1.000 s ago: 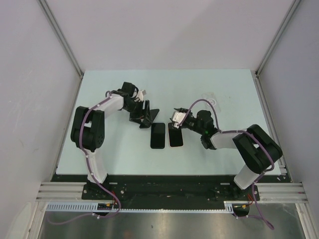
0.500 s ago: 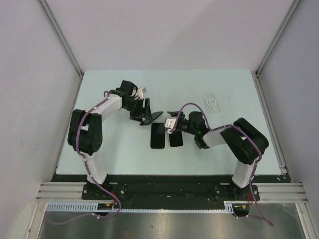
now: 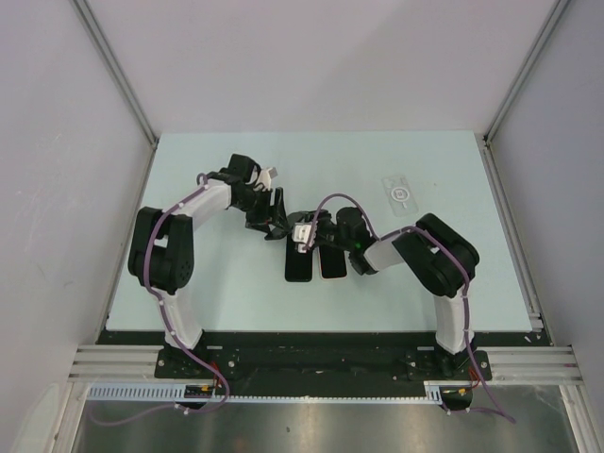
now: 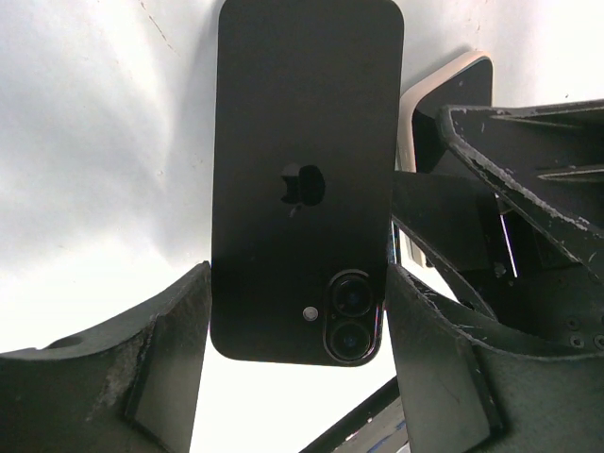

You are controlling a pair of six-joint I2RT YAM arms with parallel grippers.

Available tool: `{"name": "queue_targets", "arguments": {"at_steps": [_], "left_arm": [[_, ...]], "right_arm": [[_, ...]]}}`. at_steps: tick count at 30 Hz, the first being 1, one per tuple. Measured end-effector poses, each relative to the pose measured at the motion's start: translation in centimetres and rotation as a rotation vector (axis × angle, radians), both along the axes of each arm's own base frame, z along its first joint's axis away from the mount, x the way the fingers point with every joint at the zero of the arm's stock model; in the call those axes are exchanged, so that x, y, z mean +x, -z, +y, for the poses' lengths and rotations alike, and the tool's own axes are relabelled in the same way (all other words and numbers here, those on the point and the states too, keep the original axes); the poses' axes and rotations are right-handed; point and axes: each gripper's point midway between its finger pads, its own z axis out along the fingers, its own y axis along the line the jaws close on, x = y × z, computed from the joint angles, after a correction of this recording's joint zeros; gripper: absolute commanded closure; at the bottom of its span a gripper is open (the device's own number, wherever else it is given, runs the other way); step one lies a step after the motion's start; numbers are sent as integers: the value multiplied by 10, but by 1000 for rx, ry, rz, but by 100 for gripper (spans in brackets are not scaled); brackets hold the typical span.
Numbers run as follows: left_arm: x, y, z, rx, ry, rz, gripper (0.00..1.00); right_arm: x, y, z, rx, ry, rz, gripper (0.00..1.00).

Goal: Put the phone into the phone case

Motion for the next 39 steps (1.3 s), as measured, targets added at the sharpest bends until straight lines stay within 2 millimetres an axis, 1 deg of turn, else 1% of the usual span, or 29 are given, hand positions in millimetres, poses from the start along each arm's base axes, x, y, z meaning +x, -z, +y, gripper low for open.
{"name": "queue_targets", "arguments": {"at_steps": [9, 12, 13, 14, 15, 17, 19, 20, 21, 23, 24, 26, 27, 28, 30, 31, 34, 35, 36, 39], "left_arm": [[-2, 1, -1, -4, 3, 6, 59], [-2, 1, -2, -11, 6, 4, 59], [-2, 0, -2, -13, 6, 4, 58], [-2, 0, -2, -14, 7, 4, 57], [-1, 1, -2, -11, 9, 1, 55], [3, -3, 0, -13, 9, -27, 51], [13, -16, 3, -20, -10, -86, 45], [14, -19, 4, -16, -16, -96, 41], [14, -19, 5, -14, -21, -103, 33], [15, -20, 6, -7, -28, -112, 23], [14, -19, 7, -5, -31, -113, 17], [11, -22, 7, 1, -37, -118, 11], [9, -25, 8, 4, -44, -124, 6], [8, -31, 9, 11, -52, -141, 4], [8, -49, 13, 24, -76, -198, 0], [9, -62, 16, 27, -92, -239, 0], [13, -108, 22, 11, -141, -386, 0], [13, -120, 24, 3, -150, -424, 0], [12, -138, 26, -9, -167, -477, 0], [9, -171, 31, -32, -196, -579, 0]], "right_arm": [[9, 12, 14, -48, -14, -10, 53], [10, 18, 17, -74, -23, -15, 71], [10, 19, 18, -80, -22, -18, 83], [10, 20, 19, -85, -21, -24, 88], [11, 20, 20, -90, -20, -36, 99], [13, 18, 20, -109, -21, -77, 100], [15, 20, 18, -121, -6, -84, 100], [17, 19, 18, -116, 1, -86, 100], [18, 18, 18, -115, 6, -88, 100], [17, 18, 18, -116, 10, -88, 100], [17, 19, 18, -117, 11, -87, 100], [17, 18, 18, -119, 22, -85, 100], [17, 18, 18, -121, 30, -81, 100], [18, 15, 17, -121, 40, -81, 100], [20, 6, 14, -115, 67, -84, 100], [21, -1, 13, -110, 78, -86, 100], [21, -30, 8, -84, 102, -103, 100], [20, -40, 5, -69, 113, -104, 100], [17, -53, 0, -46, 127, -104, 100], [8, -78, -11, 19, 166, -62, 100]]}}
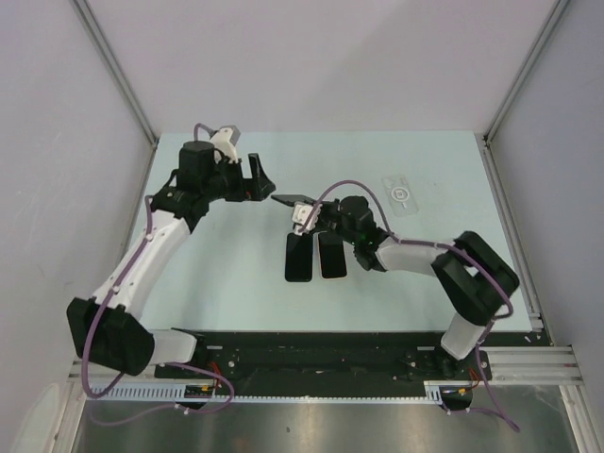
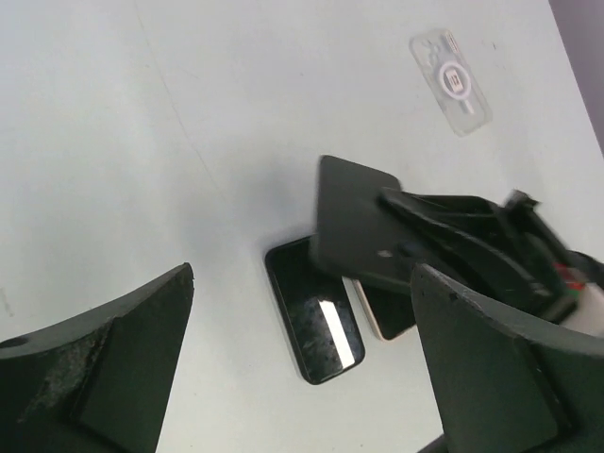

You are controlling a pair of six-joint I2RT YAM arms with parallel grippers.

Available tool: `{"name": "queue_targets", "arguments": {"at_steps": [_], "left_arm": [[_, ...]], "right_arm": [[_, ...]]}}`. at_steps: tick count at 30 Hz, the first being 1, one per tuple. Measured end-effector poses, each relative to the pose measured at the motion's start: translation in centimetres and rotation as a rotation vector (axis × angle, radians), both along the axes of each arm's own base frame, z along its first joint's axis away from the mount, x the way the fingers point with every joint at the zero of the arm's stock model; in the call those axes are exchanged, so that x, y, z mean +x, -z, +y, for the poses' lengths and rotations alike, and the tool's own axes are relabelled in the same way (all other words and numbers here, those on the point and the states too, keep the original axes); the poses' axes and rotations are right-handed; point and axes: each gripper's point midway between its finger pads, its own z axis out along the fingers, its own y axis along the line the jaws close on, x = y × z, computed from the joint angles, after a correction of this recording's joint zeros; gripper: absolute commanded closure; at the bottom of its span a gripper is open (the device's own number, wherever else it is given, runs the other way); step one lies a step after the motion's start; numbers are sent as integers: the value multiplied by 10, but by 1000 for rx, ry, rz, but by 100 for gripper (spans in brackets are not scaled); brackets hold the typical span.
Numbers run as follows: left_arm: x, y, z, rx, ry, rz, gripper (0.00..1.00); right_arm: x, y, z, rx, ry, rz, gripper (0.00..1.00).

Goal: Put the phone into the phone case

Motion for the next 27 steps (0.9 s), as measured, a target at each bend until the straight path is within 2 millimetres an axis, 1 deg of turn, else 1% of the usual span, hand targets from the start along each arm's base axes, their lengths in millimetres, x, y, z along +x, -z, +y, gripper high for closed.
{"name": "queue_targets", "arguments": {"at_steps": [2, 3, 6, 7, 8, 9, 10, 11, 12, 13, 14, 15, 16, 17, 18, 19, 22, 24, 27], "left_arm": [[-4, -12, 6, 1, -27, -50, 0], [-7, -14, 9, 3, -36, -59, 0], [-13, -13, 16, 16, -63, -73, 0], [-15, -12, 18, 20, -69, -73, 0], [-17, -10, 19, 21, -70, -72, 0], [-19, -7, 19, 21, -72, -69, 0], [-22, -4, 20, 19, -72, -64, 0], [-24, -1, 20, 18, -71, -57, 0], [-26, 2, 20, 18, -69, -50, 0], [-27, 5, 20, 17, -67, -44, 0], [-28, 6, 19, 16, -66, -41, 0], [-28, 7, 19, 13, -65, -36, 0], [-28, 7, 19, 11, -64, -35, 0], [-29, 6, 17, 5, -59, -35, 0], [-29, 6, 16, 2, -55, -35, 0], [-29, 6, 16, -1, -52, -36, 0], [-29, 7, 15, -8, -50, -32, 0], [-29, 8, 15, -8, -50, -31, 0], [-29, 7, 14, -11, -49, -36, 0]], "right_arm": [[-7, -14, -11, 37, 40, 59, 97], [-13, -21, -17, 67, 60, 107, 94], [-29, -50, -39, 177, 133, 254, 94], [-36, -61, -49, 234, 158, 317, 93], [-42, -73, -64, 296, 188, 388, 94], [-45, -82, -76, 346, 213, 435, 94], [-47, -91, -93, 409, 247, 495, 93], [-50, -96, -112, 467, 283, 565, 92], [-51, -96, -125, 499, 313, 611, 92], [-52, -92, -140, 530, 349, 678, 92], [-54, -86, -149, 547, 377, 735, 91], [-57, -72, -162, 560, 422, 831, 92], [-61, -60, -167, 559, 448, 902, 91], [-68, -42, -173, 549, 480, 1001, 91], [-74, -30, -174, 538, 498, 1069, 91], [-85, -14, -175, 517, 515, 1170, 91], [-107, 15, -173, 474, 541, 1370, 89], [-118, 32, -171, 447, 559, 1479, 87], [-125, 57, -169, 417, 598, 1610, 89]]}}
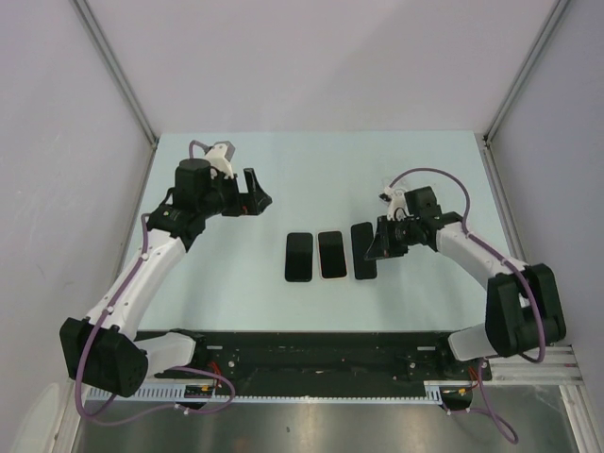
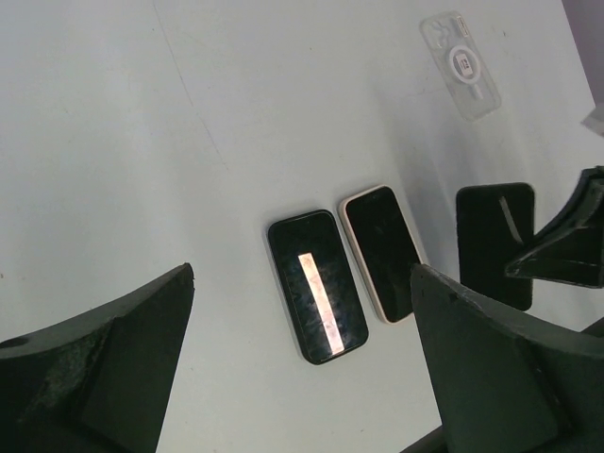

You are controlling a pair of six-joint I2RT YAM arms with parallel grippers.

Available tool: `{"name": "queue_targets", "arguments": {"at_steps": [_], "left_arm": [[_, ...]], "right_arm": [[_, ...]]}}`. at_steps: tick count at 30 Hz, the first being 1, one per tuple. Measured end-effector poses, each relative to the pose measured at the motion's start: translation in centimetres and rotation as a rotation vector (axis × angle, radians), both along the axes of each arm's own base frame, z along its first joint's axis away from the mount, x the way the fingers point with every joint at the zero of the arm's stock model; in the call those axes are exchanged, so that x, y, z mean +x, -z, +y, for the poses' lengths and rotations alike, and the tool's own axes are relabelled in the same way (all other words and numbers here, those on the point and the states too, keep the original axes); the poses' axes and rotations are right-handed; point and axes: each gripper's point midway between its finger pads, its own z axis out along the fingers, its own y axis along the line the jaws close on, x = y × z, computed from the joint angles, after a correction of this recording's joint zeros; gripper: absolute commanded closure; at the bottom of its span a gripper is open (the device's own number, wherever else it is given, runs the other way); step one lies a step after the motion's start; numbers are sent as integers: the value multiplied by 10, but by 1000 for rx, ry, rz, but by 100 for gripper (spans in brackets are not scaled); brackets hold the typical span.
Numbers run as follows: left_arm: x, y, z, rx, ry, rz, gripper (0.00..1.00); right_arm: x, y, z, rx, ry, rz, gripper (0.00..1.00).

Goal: Put the phone into the phone case

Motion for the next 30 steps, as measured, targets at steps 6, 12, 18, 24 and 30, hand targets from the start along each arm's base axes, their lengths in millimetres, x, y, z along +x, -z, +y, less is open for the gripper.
{"name": "queue_targets", "arguments": {"at_steps": [6, 12, 18, 24, 30], "left_arm": [[0, 0, 0, -1, 2, 0, 0], [0, 4, -3, -4, 13, 14, 0], [1, 7, -3, -4, 15, 21, 0], [0, 7, -5, -13, 20, 29, 0], [-2, 11, -9, -33, 37, 41, 0]], "right_arm": [[-3, 44, -10, -36, 46, 185, 90], [3, 56, -20, -5, 89, 262, 79], [11, 72, -32, -45, 137, 302, 71], [20, 78, -43, -109, 183, 288, 57], [33, 82, -64, -210, 273, 269, 29]]}}
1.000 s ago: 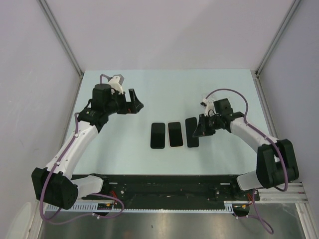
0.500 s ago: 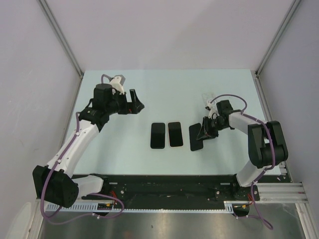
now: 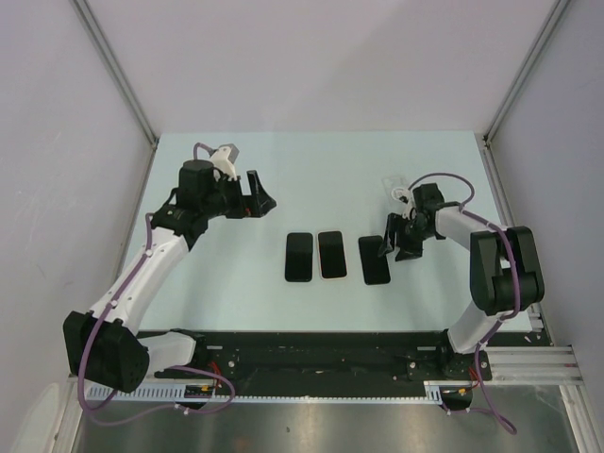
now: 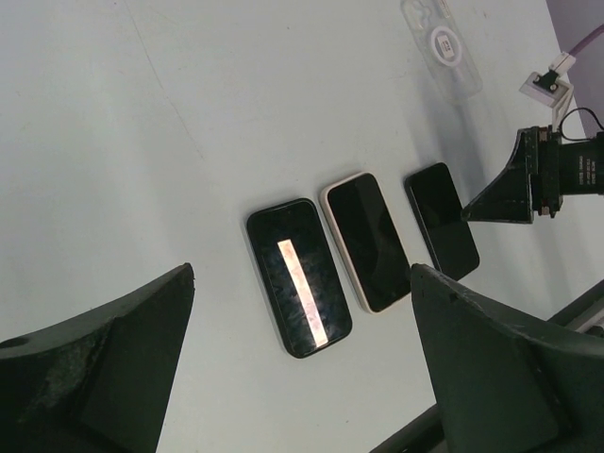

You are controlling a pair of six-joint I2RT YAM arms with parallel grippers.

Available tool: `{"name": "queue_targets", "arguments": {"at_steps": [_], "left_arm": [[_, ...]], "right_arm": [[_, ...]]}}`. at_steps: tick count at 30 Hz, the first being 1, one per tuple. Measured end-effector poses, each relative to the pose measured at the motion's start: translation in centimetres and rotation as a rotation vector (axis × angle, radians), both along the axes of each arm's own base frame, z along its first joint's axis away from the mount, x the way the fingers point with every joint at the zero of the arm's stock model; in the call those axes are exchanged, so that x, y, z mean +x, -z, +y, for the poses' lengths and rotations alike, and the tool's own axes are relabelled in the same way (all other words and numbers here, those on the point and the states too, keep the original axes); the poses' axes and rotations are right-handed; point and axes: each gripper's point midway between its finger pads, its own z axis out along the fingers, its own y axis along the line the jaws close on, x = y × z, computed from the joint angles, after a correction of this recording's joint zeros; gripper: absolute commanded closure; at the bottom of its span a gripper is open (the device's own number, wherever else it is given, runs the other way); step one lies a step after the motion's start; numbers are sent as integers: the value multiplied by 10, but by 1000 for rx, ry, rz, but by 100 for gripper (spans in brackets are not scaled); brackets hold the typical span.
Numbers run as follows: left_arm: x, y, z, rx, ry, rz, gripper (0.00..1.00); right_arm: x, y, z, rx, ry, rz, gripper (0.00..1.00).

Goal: Put the phone into the phone case

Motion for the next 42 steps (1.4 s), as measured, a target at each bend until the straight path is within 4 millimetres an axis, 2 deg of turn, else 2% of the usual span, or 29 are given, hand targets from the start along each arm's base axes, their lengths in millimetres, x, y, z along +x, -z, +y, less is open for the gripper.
{"name": "queue_targets", "arguments": {"at_steps": [1, 2, 7, 15, 20, 22, 28, 38, 42], "left_arm": [[0, 0, -1, -7, 2, 3, 0], [-1, 0, -2, -13, 5, 4, 0], [-3, 1, -7, -36, 22, 15, 0], [-4, -3, -12, -64, 41, 14, 0], [-5, -3, -15, -79, 55, 10, 0], [-5, -3, -16, -86, 62, 11, 0], [-6, -4, -19, -98, 72, 10, 0], [-8, -5, -21, -112, 84, 15, 0], [-8, -5, -21, -112, 84, 15, 0]], "right_arm": [[4, -1, -2, -14, 15, -6, 19], [10, -4, -5, -32, 27, -22, 1], [41, -17, -23, -136, 75, -163, 0], [101, -63, -54, -291, 170, -459, 0], [136, -81, -66, -364, 164, -562, 0], [150, -78, -69, -395, 145, -578, 0], [179, -55, -72, -450, 88, -546, 0], [211, -27, -71, -497, -9, -483, 0], [214, -18, -69, -497, -40, -447, 0]]}}
